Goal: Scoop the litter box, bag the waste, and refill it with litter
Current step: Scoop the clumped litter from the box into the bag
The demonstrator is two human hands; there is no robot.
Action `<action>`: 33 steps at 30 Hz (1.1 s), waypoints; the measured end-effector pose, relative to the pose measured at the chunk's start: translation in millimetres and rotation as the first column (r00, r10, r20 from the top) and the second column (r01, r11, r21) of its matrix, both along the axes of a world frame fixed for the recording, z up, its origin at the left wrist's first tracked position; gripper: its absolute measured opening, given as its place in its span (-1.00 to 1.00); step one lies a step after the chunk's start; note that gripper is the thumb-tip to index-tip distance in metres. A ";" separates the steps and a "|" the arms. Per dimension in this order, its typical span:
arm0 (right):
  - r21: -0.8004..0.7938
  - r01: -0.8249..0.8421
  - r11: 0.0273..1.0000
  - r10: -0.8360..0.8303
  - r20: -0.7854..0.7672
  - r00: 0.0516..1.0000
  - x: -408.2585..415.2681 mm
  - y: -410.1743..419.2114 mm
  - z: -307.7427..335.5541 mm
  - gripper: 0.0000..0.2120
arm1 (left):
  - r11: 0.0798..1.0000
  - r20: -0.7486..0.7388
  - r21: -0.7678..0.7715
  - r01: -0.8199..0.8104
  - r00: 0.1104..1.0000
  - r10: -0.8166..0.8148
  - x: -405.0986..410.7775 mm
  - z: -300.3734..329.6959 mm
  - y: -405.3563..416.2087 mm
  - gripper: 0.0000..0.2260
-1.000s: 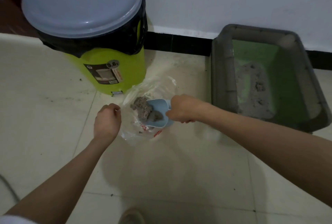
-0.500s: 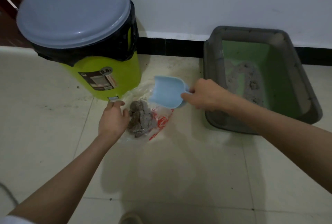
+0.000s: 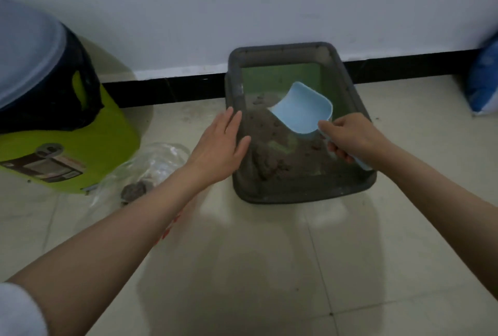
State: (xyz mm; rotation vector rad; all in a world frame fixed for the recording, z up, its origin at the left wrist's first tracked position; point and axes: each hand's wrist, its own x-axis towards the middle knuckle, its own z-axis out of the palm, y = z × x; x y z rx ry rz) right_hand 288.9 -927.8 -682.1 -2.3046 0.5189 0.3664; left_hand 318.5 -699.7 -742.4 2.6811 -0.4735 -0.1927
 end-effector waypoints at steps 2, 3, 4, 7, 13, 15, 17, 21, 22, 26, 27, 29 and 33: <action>-0.090 -0.053 0.995 0.043 -0.117 0.992 3.3 -12.8 -11.8 -0.62 | 0.999 -0.059 0.036 -0.014 0.998 0.016 9.6 -5.2 -22.0 -0.45; -0.136 -0.095 0.986 0.070 -0.182 0.981 6.0 -17.2 -17.4 -0.63 | 0.998 -0.076 0.042 -0.039 0.996 0.043 12.5 -8.9 -31.1 -0.45; -0.187 -0.144 0.972 0.097 -0.242 0.965 8.9 -20.4 -21.9 -0.64 | 0.997 -0.078 0.037 -0.073 0.994 0.076 14.1 -12.9 -38.7 -0.45; -0.298 -0.268 0.916 0.151 -0.363 0.919 19.8 -23.3 -26.3 -0.67 | 0.986 -0.028 -0.006 -0.164 0.986 0.164 14.9 -23.0 -49.2 -0.48; -0.242 -0.436 0.867 0.252 -0.541 0.802 41.9 -27.2 -24.4 -0.71 | 0.985 -0.010 -0.036 -0.169 0.986 0.169 15.6 -29.1 -45.6 -0.50; -0.219 -0.475 0.852 0.285 -0.567 0.773 46.2 -25.8 -27.1 -0.74 | 0.983 -0.007 -0.041 -0.181 0.983 0.181 15.5 -30.7 -46.8 -0.50; -0.201 -0.486 0.851 0.297 -0.577 0.760 49.4 -25.5 -30.6 -0.75 | 0.982 -0.006 -0.048 -0.184 0.983 0.184 15.6 -31.6 -47.0 -0.50; -0.183 -0.428 0.885 0.274 -0.539 0.796 52.2 -28.1 -40.4 -0.73 | 0.981 -0.006 -0.061 -0.182 0.983 0.182 15.2 -31.9 -47.0 -0.50; -0.186 -0.414 0.891 0.270 -0.517 0.812 51.8 -27.9 -43.3 -0.72 | 0.981 -0.008 -0.064 -0.183 0.983 0.183 15.0 -31.8 -47.5 -0.50; -0.227 -0.444 0.867 0.326 -0.417 0.848 51.1 -20.2 -54.4 -0.63 | 0.980 -0.006 -0.073 -0.185 0.983 0.185 14.9 -32.2 -47.8 -0.50; -0.243 -0.470 0.848 0.354 -0.398 0.846 52.4 -18.3 -56.7 -0.62 | 0.980 -0.006 -0.071 -0.185 0.983 0.185 14.9 -32.6 -47.5 -0.50; -0.274 -0.507 0.817 0.397 -0.371 0.840 56.1 -16.9 -60.3 -0.62 | 0.980 -0.009 -0.072 -0.183 0.983 0.183 14.9 -33.2 -47.0 -0.50; -0.215 -0.508 0.834 0.413 -0.368 0.833 59.8 -20.9 -67.2 -0.63 | 0.979 -0.011 -0.080 -0.188 0.982 0.188 15.1 -33.3 -47.7 -0.50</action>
